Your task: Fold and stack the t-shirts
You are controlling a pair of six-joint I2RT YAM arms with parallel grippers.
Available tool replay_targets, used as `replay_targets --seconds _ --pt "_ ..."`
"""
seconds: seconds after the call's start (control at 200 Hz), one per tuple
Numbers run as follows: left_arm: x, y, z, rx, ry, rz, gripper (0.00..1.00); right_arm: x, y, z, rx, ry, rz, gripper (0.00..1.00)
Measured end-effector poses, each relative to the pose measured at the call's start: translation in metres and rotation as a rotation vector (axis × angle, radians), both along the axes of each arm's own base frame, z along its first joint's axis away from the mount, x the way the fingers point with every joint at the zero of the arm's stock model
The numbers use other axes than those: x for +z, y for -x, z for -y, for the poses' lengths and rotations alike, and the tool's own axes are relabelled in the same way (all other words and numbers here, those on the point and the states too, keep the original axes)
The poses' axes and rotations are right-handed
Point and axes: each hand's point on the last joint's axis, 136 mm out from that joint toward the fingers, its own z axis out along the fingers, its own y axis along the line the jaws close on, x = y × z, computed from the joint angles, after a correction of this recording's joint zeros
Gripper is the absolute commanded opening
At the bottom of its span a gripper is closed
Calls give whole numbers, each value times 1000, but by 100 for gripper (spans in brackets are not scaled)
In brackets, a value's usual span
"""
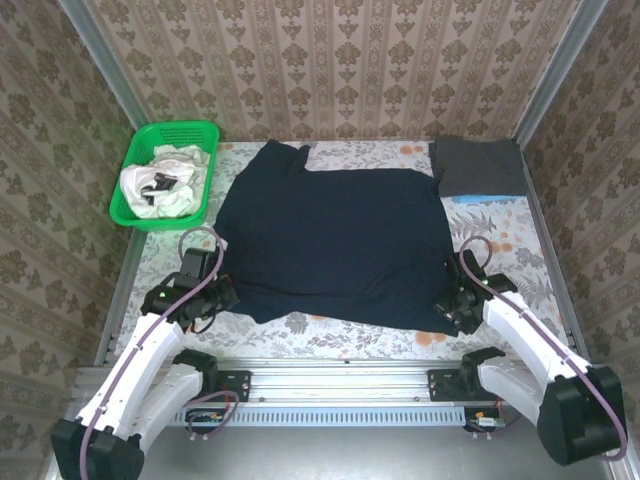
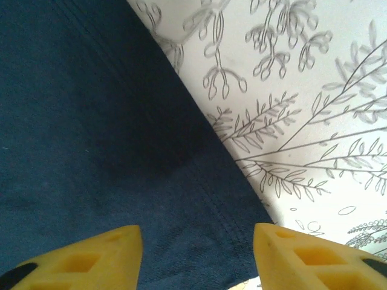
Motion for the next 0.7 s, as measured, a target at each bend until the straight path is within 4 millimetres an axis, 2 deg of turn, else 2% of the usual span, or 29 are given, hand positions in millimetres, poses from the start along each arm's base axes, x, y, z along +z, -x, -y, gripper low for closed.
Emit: replay_targets --seconds 0.13,0.23,0.305,0.36,0.43,0.565,0.61,0.7 --pt "-2 -2 2 -13 11 7 0 -17 7 -14 48 14 -126 57" --pt "1 -5 3 -19 22 23 0 -19 4 -19 48 25 -151 56" --pt "3 -8 3 -19 31 36 0 -19 2 -22 42 35 -159 49" --pt "4 -10 4 -22 41 45 0 -18 0 -24 45 43 -157 36" --pt "5 -11 4 -27 49 49 0 -18 -1 -26 43 49 -148 25" --pt "7 -13 7 -39 66 58 0 -10 -5 -24 24 52 -97 21" --pt "7 -13 8 -39 69 61 0 -4 -5 -22 23 58 -73 20" --pt "8 -13 8 -42 70 61 0 14 -9 -16 26 79 -26 13"
